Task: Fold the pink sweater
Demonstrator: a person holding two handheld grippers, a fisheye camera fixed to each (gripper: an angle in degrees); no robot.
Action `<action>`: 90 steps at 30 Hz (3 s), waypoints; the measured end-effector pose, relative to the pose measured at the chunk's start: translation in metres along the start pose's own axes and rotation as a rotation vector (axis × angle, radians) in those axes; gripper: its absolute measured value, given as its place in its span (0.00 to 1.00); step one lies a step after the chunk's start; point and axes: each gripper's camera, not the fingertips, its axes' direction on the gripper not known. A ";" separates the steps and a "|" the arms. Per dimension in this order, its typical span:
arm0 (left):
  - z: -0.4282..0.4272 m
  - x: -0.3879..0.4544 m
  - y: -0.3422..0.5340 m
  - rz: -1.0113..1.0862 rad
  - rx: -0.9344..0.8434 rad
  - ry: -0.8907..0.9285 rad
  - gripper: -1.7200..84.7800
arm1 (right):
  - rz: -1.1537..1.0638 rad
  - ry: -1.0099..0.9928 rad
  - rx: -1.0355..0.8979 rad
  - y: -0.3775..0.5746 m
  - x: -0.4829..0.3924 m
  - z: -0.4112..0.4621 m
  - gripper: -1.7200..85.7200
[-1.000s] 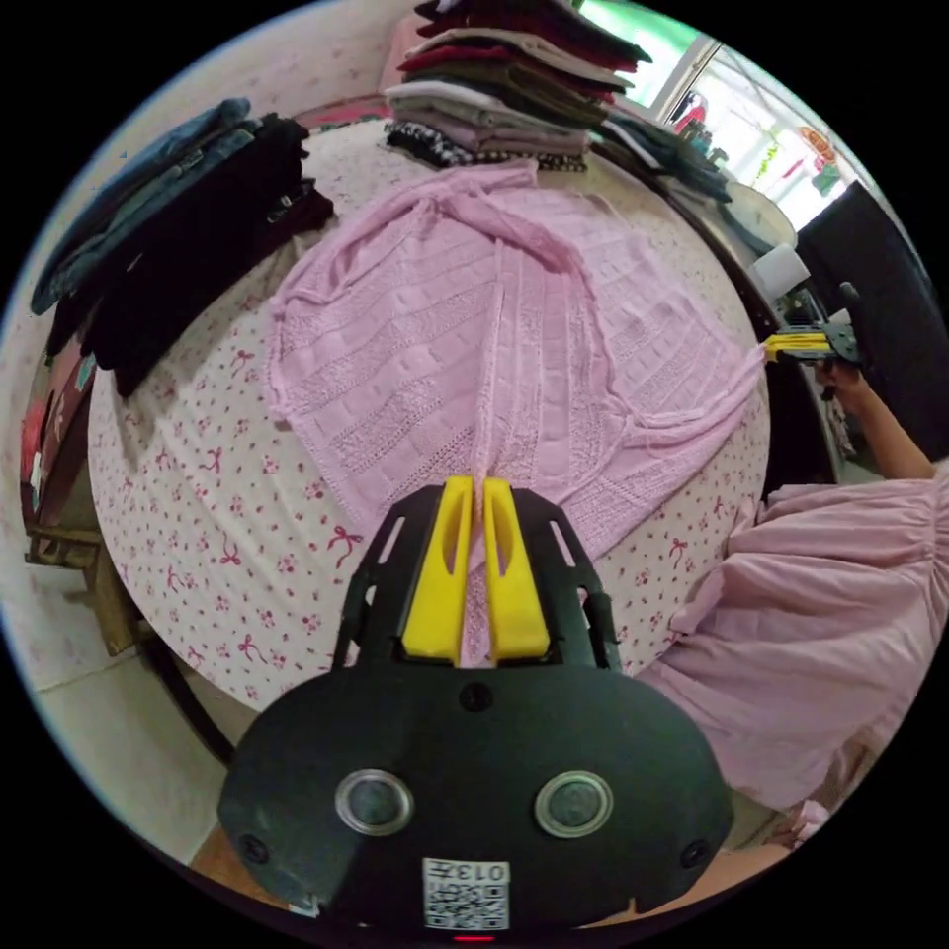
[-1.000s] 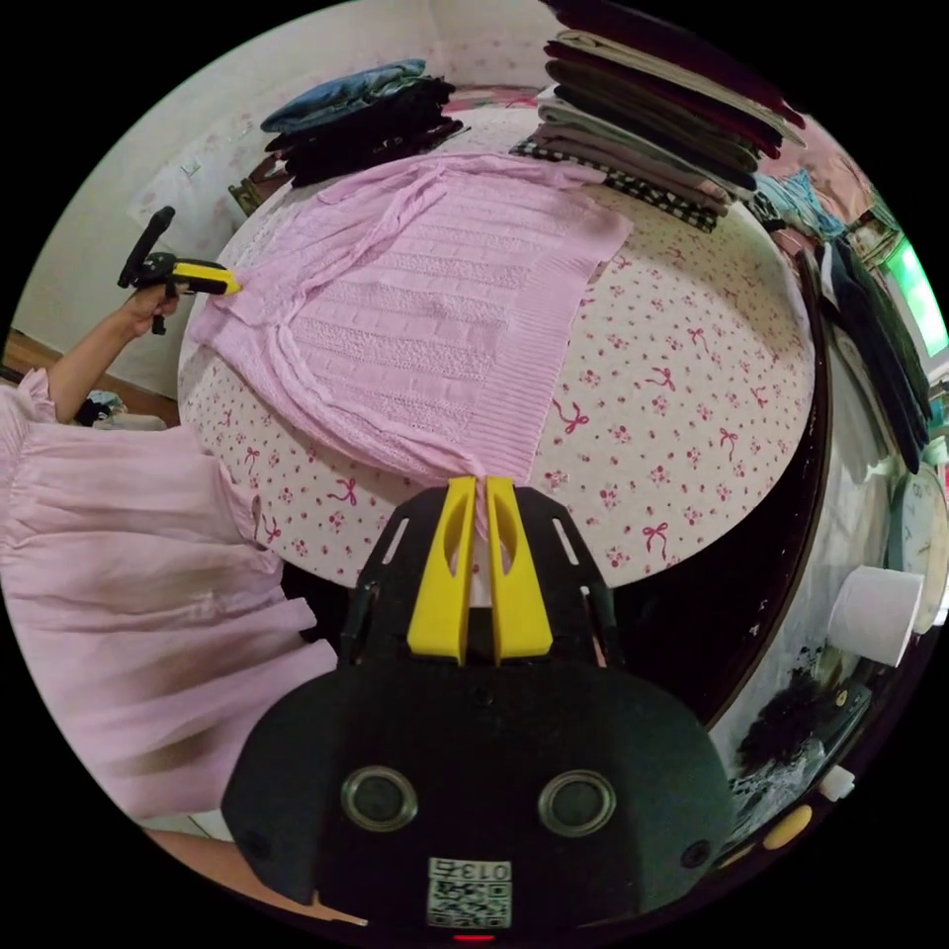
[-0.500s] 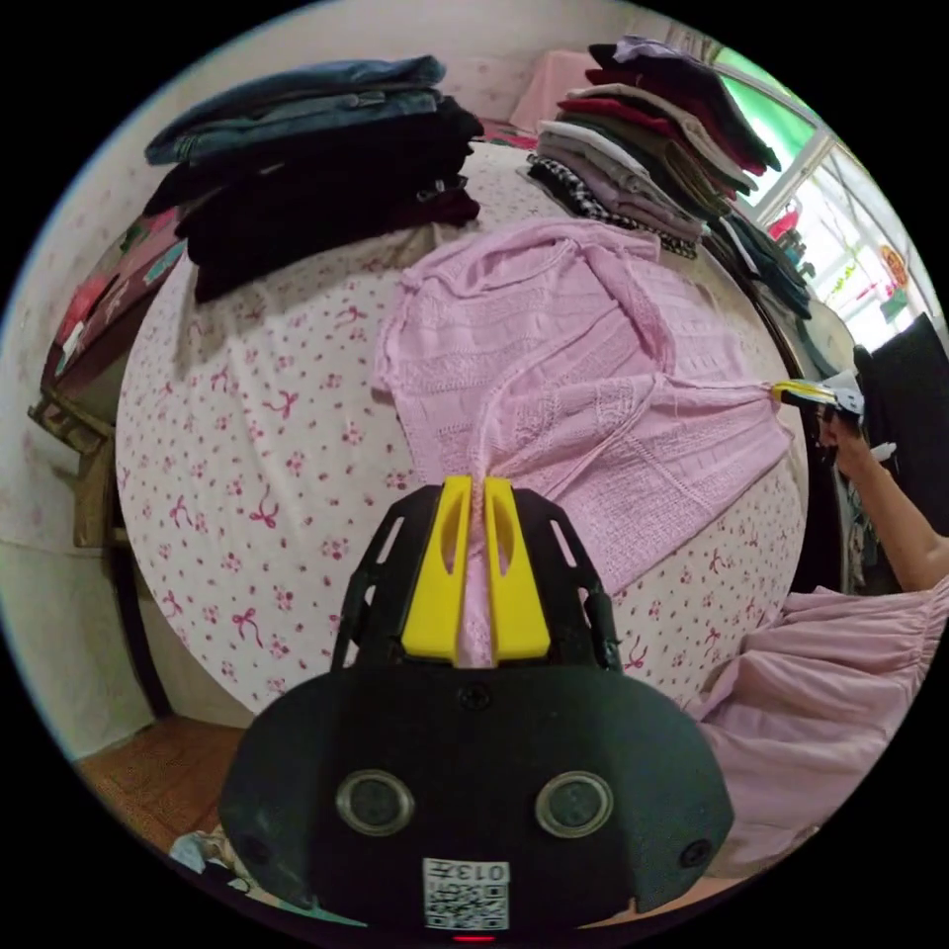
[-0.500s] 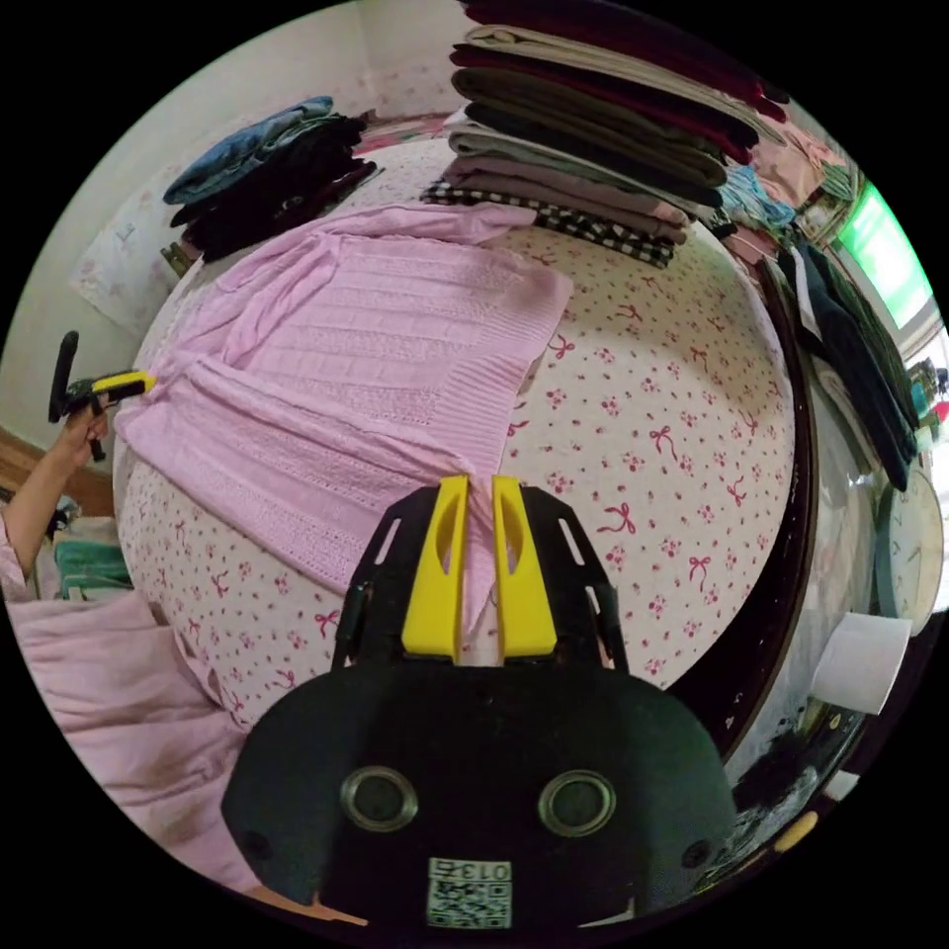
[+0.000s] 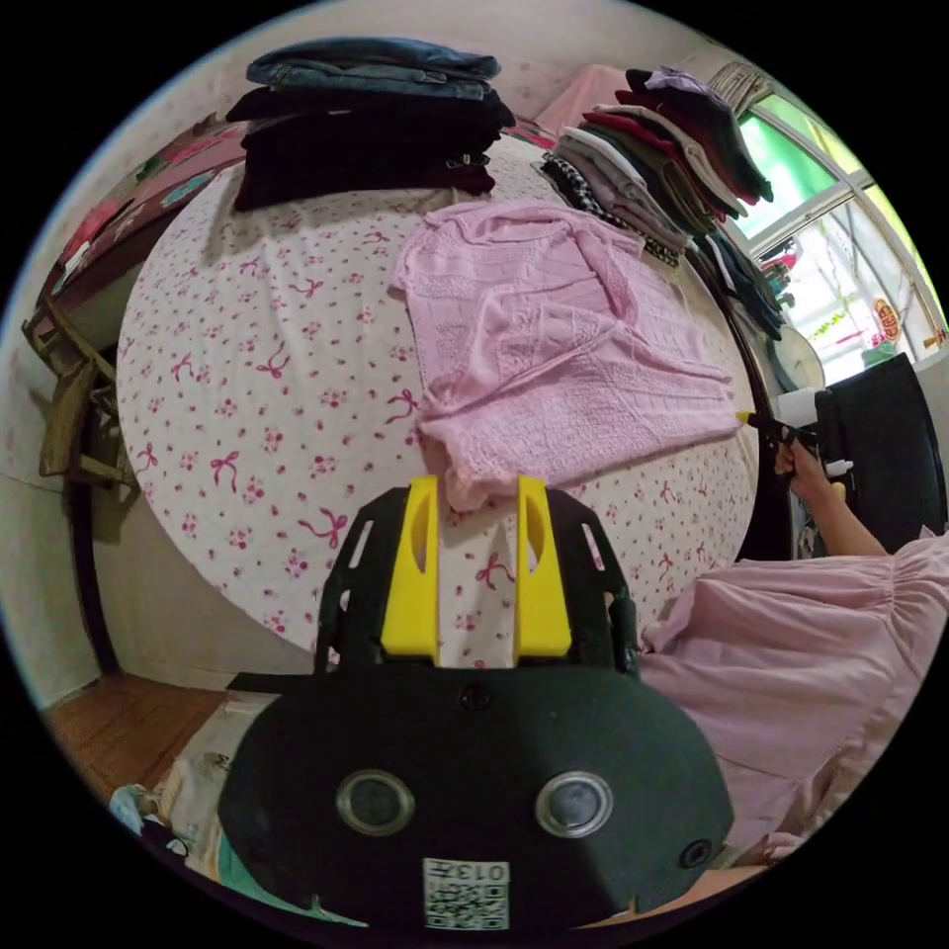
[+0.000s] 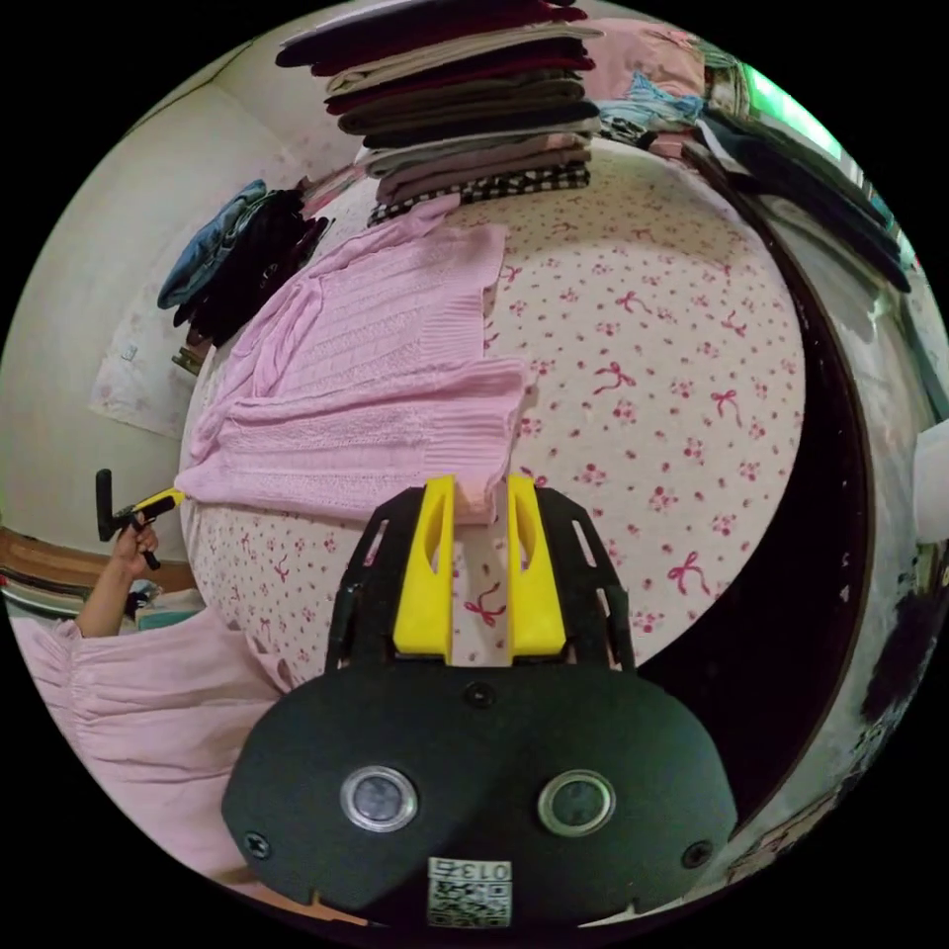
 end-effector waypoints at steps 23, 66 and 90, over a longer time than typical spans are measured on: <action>0.008 0.099 0.014 0.178 -0.134 -0.142 0.08 | -0.202 0.121 -0.029 0.025 -0.034 0.002 0.09; 0.103 0.348 0.042 0.799 -0.383 -0.518 0.03 | -0.574 0.426 -0.200 0.075 -0.138 0.133 0.10; 0.090 0.262 -0.088 0.494 -0.203 -0.356 0.02 | -0.426 -0.064 -0.137 -0.256 -0.259 0.246 0.12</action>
